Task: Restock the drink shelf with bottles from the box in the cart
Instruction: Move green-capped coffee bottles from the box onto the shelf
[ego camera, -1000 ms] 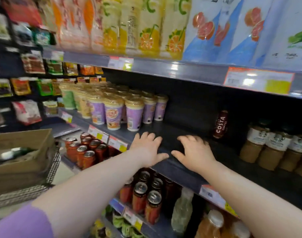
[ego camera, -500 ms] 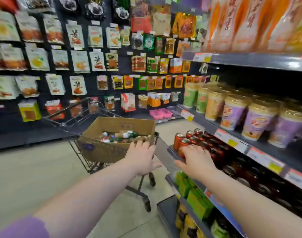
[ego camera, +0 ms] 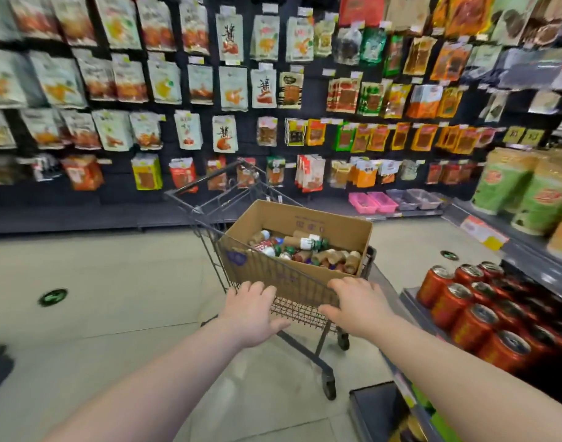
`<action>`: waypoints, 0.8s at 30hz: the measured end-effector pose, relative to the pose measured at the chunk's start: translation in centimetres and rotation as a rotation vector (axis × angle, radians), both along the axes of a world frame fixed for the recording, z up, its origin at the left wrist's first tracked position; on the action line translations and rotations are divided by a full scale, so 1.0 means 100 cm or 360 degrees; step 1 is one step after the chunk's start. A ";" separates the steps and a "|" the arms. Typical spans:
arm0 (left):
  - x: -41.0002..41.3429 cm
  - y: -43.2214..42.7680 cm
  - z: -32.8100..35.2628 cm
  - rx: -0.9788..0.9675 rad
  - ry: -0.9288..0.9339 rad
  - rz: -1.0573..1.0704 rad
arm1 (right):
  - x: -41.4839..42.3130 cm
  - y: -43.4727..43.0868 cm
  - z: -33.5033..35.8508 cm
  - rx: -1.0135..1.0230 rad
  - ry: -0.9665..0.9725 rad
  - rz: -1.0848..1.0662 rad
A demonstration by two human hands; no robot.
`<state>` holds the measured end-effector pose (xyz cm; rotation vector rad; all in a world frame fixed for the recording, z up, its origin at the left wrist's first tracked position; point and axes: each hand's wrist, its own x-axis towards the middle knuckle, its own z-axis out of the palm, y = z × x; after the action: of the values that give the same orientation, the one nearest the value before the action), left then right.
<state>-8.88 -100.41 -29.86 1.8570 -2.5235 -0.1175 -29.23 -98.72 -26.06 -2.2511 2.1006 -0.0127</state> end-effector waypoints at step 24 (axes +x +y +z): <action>-0.033 -0.273 -0.023 0.0123 -0.0145 0.0097 | -0.054 -0.286 -0.070 0.0282 -0.0142 0.0084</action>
<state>-12.13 -127.75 -32.18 2.0103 -2.5525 -0.1345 -34.68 -127.32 -33.04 -2.1599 1.9160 0.0711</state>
